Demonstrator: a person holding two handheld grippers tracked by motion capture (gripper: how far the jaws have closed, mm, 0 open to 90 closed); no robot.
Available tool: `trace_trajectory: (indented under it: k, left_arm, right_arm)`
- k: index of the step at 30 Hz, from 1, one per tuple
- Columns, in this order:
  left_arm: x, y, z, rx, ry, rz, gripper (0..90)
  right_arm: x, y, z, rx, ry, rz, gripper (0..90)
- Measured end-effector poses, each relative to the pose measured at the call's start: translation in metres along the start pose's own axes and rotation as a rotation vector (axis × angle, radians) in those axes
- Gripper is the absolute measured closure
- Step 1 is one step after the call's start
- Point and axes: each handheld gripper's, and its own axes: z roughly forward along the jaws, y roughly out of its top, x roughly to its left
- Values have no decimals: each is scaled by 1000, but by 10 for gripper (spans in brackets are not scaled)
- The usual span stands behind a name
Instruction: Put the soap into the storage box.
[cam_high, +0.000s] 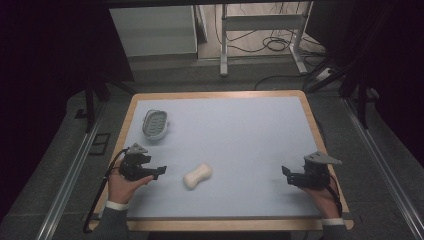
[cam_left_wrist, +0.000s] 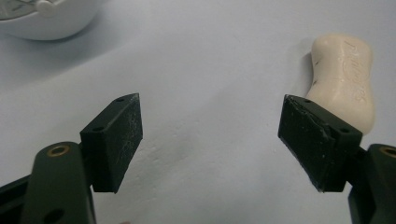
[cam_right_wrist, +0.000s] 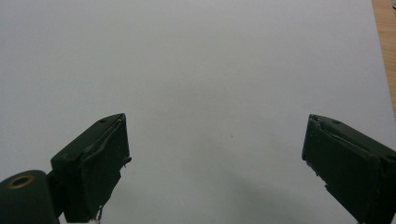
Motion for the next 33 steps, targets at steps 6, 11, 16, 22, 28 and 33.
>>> trace_trajectory:
  k: [6,11,16,22,28,33]
  left_arm:
    - [-3,4,-3,-6,-5,-1,221]
    - [-7,10,-6,1,-5,19,214]
    - [-10,18,-12,20,-1,39,208]
    - [-16,26,-16,26,-1,75,208]
    - [-23,35,-17,42,1,105,203]
    - [-33,46,-17,60,5,134,193]
  right_arm:
    - [-2,0,-3,-2,-3,9,73]
    - [-6,0,-6,-8,-14,27,72]
    - [-6,0,-5,2,-16,28,73]
    - [-5,1,-7,-6,-6,28,73]
    - [-6,1,-8,-5,-6,31,73]
    - [-7,1,-10,-9,-9,35,73]
